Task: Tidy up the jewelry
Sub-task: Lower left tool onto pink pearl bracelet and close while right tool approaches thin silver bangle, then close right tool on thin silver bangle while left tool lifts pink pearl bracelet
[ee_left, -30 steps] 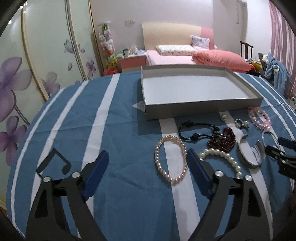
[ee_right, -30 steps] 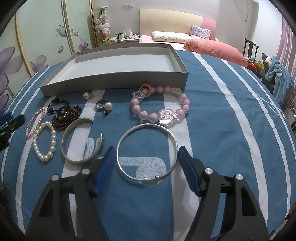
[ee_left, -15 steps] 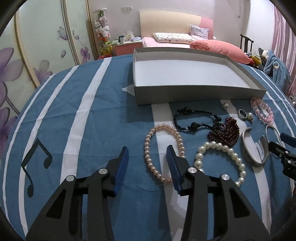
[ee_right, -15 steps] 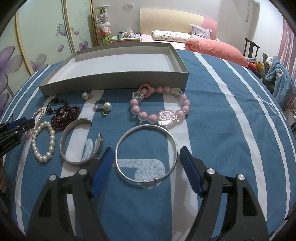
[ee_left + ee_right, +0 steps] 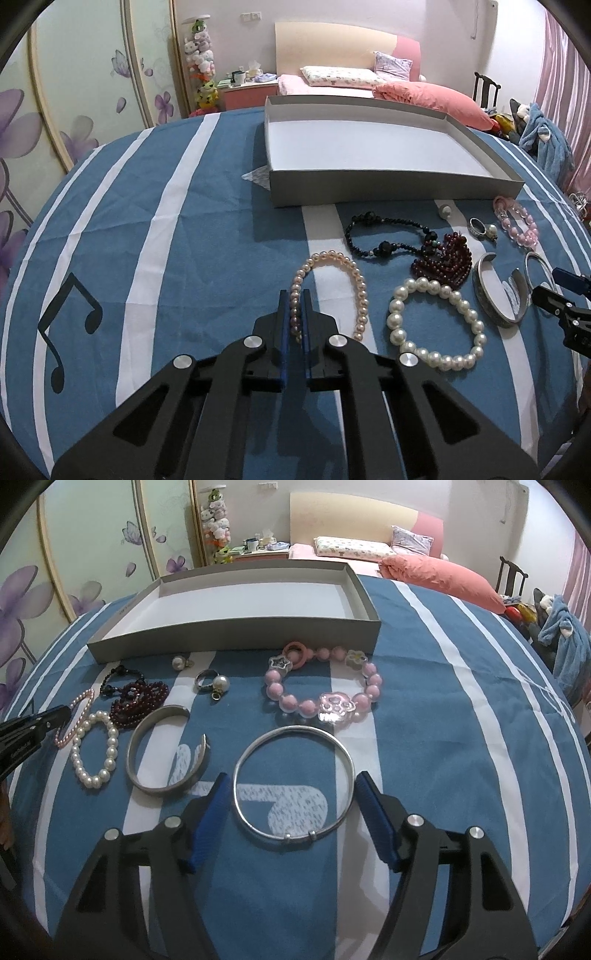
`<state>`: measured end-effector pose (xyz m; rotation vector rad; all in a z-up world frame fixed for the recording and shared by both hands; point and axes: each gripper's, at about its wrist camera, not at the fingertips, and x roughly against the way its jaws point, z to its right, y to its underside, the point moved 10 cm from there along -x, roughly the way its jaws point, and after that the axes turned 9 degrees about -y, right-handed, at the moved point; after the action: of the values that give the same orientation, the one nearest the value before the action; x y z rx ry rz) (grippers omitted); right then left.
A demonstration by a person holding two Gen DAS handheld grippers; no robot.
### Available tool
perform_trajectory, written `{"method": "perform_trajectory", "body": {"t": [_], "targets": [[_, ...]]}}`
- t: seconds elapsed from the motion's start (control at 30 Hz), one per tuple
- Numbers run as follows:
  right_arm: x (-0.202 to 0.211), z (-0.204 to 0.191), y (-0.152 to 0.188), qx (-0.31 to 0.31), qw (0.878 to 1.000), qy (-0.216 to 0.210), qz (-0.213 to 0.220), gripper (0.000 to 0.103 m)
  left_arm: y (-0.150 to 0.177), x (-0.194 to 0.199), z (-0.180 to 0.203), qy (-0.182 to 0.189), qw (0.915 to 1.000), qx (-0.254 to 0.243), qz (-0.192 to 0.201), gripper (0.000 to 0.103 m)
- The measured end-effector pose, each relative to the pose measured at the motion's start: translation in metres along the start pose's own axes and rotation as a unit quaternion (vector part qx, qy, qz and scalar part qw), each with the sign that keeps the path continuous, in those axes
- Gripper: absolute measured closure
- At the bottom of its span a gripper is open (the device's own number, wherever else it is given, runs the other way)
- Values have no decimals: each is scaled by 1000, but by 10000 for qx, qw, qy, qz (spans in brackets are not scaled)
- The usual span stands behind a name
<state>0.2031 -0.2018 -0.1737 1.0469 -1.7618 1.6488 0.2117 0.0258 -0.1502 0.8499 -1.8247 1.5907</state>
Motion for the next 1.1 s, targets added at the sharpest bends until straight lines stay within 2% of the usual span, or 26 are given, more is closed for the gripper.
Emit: {"method": "perform_trajectory", "body": {"t": [0.13, 0.33, 0.5, 0.7, 0.93, 1.1], "targets": [[6, 2, 2, -193, 9996, -130, 144, 36, 2, 8, -5, 125, 9998, 120, 135, 97], [23, -5, -2, -328, 9976, -334, 502, 37, -6, 34, -10, 300, 9970, 345, 617, 97], [31, -14, -5, -325, 9962, -426, 680, 37, -13, 59, -6, 328, 9933, 396, 1033, 97], [37, -22, -6, -251, 9956, -433, 795, 37, -17, 78, 2, 385, 9902, 385, 1287, 97], [20, -11, 11, -154, 9994, -38, 299, 36, -17, 81, 12, 494, 9897, 351, 1295, 97], [8, -10, 14, -71, 10000, 57, -28, 33, -16, 80, 13, 491, 9899, 366, 1282, 97]]}}
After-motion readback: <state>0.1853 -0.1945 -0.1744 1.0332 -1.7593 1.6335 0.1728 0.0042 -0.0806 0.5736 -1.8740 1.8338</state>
